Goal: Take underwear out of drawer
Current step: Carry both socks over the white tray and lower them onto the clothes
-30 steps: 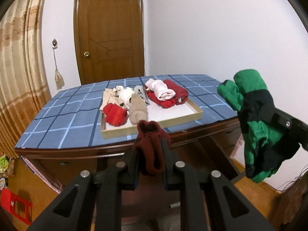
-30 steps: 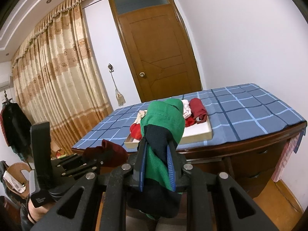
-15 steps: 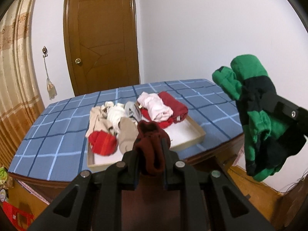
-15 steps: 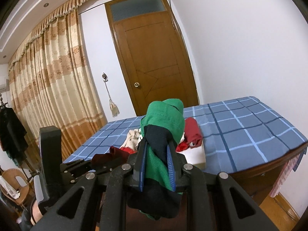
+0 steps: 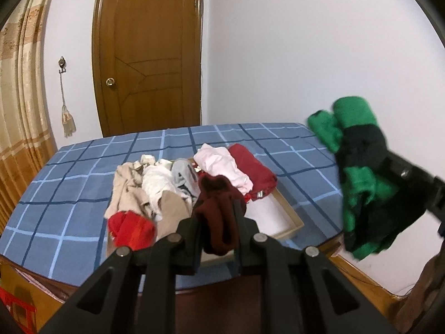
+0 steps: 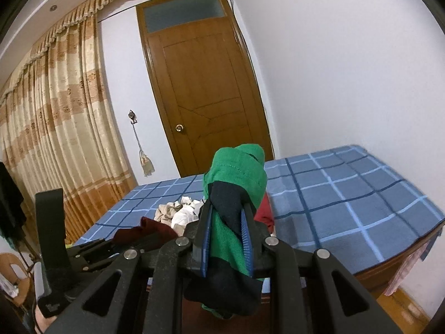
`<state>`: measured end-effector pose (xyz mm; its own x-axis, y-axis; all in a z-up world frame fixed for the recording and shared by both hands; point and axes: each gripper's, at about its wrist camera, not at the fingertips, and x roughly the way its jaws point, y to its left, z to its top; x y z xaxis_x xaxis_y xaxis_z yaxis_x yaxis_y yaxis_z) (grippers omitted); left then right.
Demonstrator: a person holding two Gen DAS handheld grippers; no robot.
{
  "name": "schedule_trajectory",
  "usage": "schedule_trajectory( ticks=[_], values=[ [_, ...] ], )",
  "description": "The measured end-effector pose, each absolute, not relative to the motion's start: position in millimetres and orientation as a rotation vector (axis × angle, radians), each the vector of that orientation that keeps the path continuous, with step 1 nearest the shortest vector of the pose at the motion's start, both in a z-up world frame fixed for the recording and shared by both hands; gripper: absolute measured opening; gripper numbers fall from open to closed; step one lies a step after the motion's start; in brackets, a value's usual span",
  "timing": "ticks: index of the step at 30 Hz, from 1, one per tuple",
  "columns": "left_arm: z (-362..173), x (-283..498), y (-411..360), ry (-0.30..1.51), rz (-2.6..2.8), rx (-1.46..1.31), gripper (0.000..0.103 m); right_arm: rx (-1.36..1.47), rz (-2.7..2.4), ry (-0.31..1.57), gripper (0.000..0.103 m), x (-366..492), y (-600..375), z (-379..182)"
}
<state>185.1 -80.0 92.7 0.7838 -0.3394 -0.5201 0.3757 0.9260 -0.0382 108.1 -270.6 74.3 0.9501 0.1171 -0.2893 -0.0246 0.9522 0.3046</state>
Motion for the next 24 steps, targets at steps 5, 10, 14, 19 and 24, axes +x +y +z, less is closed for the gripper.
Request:
schedule_trajectory(
  ticks=[5, 10, 14, 19, 24],
  values=[
    [81.5, 206.2, -96.2, 0.571, -0.365, 0.081, 0.015, 0.315, 0.069, 0.343, 0.022, 142.2, -265.2, 56.2],
    [67.3, 225.8, -108.0, 0.598, -0.344, 0.086, 0.015, 0.31, 0.065, 0.336, 0.022, 167.7, -264.3, 49.4],
    [52.6, 242.8, -113.3, 0.632, -0.33, 0.088, 0.015, 0.294, 0.059, 0.372, 0.022, 186.9, -262.8, 38.8],
    [39.5, 250.4, -110.1, 0.653, -0.325, 0.099, 0.015, 0.348, 0.051, 0.401, 0.022, 178.6, -283.6, 18.1],
    [29.5, 252.7, -109.8, 0.681, -0.345, 0.088, 0.015, 0.444, 0.104, 0.508, 0.032, 159.6, -295.5, -10.3]
  ],
)
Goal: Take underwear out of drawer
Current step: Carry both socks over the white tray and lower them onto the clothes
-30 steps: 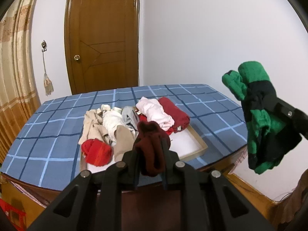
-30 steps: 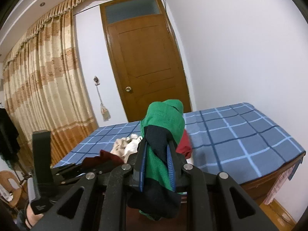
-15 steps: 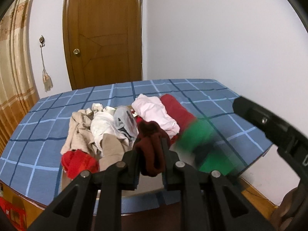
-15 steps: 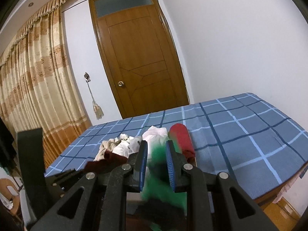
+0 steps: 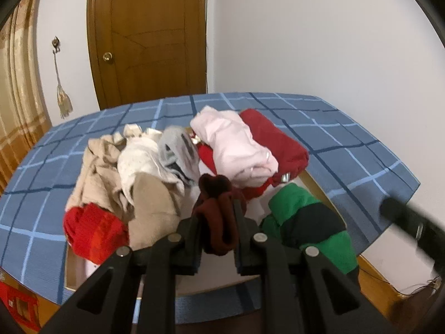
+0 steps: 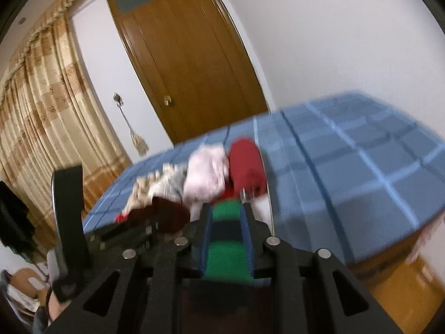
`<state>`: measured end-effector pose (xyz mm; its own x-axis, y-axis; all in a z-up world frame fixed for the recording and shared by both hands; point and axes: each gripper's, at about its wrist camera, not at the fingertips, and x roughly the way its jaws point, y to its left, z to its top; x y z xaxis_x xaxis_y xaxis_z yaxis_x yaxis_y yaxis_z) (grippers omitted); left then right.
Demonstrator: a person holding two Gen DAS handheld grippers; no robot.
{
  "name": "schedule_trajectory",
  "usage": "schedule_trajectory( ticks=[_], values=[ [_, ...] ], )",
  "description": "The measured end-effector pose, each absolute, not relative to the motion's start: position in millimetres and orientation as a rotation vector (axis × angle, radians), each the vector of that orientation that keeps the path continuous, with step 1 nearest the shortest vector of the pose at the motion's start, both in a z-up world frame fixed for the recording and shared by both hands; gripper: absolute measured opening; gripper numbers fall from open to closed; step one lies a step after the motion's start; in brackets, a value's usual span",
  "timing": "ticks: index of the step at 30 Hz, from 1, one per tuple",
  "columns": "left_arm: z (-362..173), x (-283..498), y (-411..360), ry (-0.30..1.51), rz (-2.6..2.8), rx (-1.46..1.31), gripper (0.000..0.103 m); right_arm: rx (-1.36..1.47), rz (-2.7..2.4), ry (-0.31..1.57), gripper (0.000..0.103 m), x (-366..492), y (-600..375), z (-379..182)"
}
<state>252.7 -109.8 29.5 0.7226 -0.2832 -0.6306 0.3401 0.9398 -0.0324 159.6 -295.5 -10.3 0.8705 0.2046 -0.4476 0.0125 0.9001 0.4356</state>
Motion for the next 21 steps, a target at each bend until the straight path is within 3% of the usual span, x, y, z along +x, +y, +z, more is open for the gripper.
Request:
schedule_trajectory(
  ticks=[3, 4, 9, 11, 12, 15, 21],
  values=[
    [26.9, 249.9, -107.7, 0.687, -0.347, 0.081, 0.015, 0.483, 0.144, 0.554, 0.067, 152.1, -290.7, -29.6],
    [26.3, 250.1, -107.5, 0.689, -0.347, 0.082, 0.015, 0.482, 0.152, 0.571, 0.072, 152.5, -287.0, -35.6],
    [26.2, 248.9, -107.0, 0.69, -0.339, 0.096, 0.015, 0.441, 0.155, 0.661, 0.071, 173.7, -270.6, -52.9],
    [26.6, 250.1, -104.5, 0.69, -0.335, 0.095, 0.015, 0.407, 0.138, 0.689, 0.054, 179.2, -265.1, -57.3],
    [27.0, 250.9, -102.8, 0.691, -0.333, 0.091, 0.015, 0.399, 0.137, 0.707, 0.037, 181.4, -263.9, -58.8],
    [27.6, 252.5, -99.8, 0.687, -0.332, 0.084, 0.015, 0.362, 0.134, 0.693, 0.027, 176.4, -262.9, -51.6],
    [31.5, 254.8, -93.2, 0.679, -0.336, 0.055, 0.015, 0.373, 0.184, 0.545, 0.025, 168.5, -263.3, -16.4]
  ],
)
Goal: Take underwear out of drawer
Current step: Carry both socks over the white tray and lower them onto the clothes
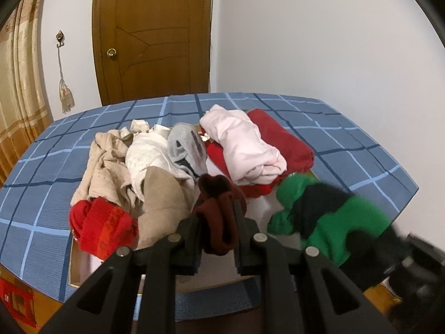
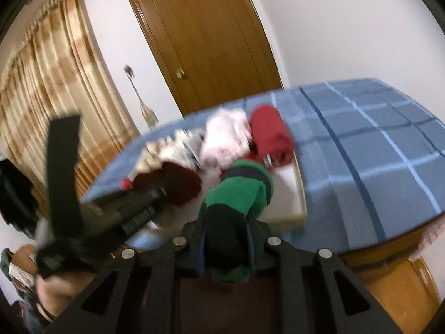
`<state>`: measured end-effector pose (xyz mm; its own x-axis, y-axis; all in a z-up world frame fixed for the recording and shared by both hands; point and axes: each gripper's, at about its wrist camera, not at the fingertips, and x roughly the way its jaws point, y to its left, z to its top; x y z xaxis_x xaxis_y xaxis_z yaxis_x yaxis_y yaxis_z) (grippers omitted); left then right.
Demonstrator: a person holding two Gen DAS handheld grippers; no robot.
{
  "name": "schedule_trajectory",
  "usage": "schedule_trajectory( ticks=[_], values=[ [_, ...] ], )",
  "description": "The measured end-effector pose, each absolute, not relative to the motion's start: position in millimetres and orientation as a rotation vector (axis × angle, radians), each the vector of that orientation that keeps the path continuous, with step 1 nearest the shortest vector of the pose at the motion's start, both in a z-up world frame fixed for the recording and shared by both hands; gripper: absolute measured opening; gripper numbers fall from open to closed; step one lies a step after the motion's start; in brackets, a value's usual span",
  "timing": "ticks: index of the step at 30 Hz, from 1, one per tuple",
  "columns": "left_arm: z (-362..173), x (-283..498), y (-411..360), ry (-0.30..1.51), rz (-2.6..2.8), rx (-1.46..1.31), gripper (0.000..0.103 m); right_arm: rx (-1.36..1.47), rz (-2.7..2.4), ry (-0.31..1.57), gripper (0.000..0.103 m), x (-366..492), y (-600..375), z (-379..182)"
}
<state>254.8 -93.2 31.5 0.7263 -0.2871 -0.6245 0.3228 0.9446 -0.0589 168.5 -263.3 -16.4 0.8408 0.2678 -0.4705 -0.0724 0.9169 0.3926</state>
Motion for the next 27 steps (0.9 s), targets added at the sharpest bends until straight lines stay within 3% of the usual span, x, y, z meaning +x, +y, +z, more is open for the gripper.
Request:
schedule_trajectory(
  ticks=[7, 15, 27],
  values=[
    [35.0, 263.7, -95.7, 0.655, -0.322, 0.053, 0.015, 0.35, 0.22, 0.372, 0.025, 179.8, -254.3, 14.5],
    [3.5, 287.8, -110.4, 0.706, -0.295, 0.068, 0.015, 0.339, 0.173, 0.488, 0.025, 228.9, -255.0, -26.5],
    [-5.0, 297.5, -130.9, 0.631, -0.231, 0.19, 0.019, 0.42, 0.099, 0.647, 0.025, 247.0, -276.7, -65.9]
  ],
)
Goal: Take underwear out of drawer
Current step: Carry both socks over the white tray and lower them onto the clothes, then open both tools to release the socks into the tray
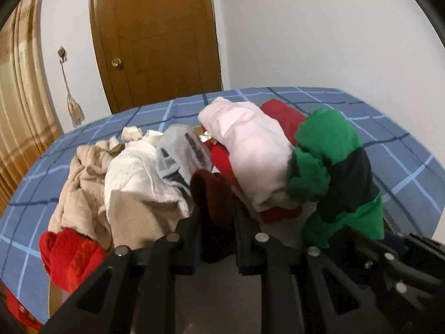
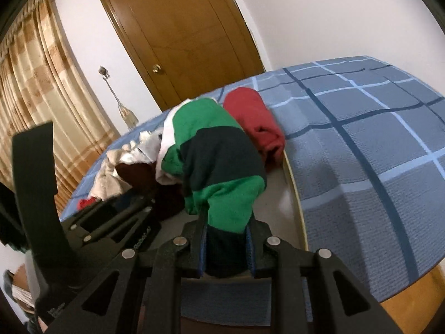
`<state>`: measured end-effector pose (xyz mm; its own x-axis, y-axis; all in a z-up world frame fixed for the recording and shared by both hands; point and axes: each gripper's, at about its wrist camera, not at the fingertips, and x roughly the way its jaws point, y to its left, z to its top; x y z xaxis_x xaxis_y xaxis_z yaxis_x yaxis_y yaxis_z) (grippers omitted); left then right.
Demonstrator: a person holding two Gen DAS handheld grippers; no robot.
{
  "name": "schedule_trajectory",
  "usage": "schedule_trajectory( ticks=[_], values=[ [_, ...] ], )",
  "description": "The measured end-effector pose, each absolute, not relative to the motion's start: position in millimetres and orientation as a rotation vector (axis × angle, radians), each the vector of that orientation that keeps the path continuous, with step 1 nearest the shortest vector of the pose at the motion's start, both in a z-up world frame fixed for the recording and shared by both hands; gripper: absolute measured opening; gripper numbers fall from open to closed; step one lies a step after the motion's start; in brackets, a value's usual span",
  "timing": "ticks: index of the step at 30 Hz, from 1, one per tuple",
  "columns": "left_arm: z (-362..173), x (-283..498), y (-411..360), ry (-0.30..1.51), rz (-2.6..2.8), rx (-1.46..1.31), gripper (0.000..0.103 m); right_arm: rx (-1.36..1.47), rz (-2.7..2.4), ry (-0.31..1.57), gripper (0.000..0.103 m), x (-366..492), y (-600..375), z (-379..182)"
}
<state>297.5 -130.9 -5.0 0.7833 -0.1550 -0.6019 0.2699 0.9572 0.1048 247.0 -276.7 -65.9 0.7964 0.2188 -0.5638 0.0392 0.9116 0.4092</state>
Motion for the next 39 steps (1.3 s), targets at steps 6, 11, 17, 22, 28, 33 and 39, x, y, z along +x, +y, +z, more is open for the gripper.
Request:
schedule_trajectory(
  ticks=[6, 11, 17, 22, 28, 33, 39],
  values=[
    [-13.8, 304.5, -129.7, 0.655, -0.223, 0.173, 0.048, 0.413, 0.107, 0.664, 0.026, 246.1, -276.2, -63.8],
    [-15.2, 308.3, -125.4, 0.744, -0.252, 0.121, 0.074, 0.452, 0.135, 0.708, 0.03, 250.0, -284.4, -61.1],
    [-13.9, 300.6, -128.8, 0.75, -0.27, 0.158, 0.09, 0.484, 0.113, 0.734, 0.046, 242.0, -294.2, -56.8],
    [-4.7, 288.0, -128.0, 0.703, -0.246, 0.172, 0.101, 0.579, 0.139, 0.659, 0.063, 224.3, -306.2, -50.9],
    [-2.2, 284.7, -123.8, 0.706, -0.237, 0.161, 0.101, 0.553, 0.125, 0.613, 0.063, 215.6, -300.4, -38.4],
    [1.8, 278.6, -119.2, 0.704, -0.242, 0.157, 0.102, 0.566, 0.122, 0.622, 0.063, 213.9, -297.1, -40.8],
    [2.3, 266.6, -106.0, 0.712, -0.244, 0.131, 0.102, 0.571, 0.131, 0.615, 0.064, 207.3, -287.9, -41.0]
  ],
)
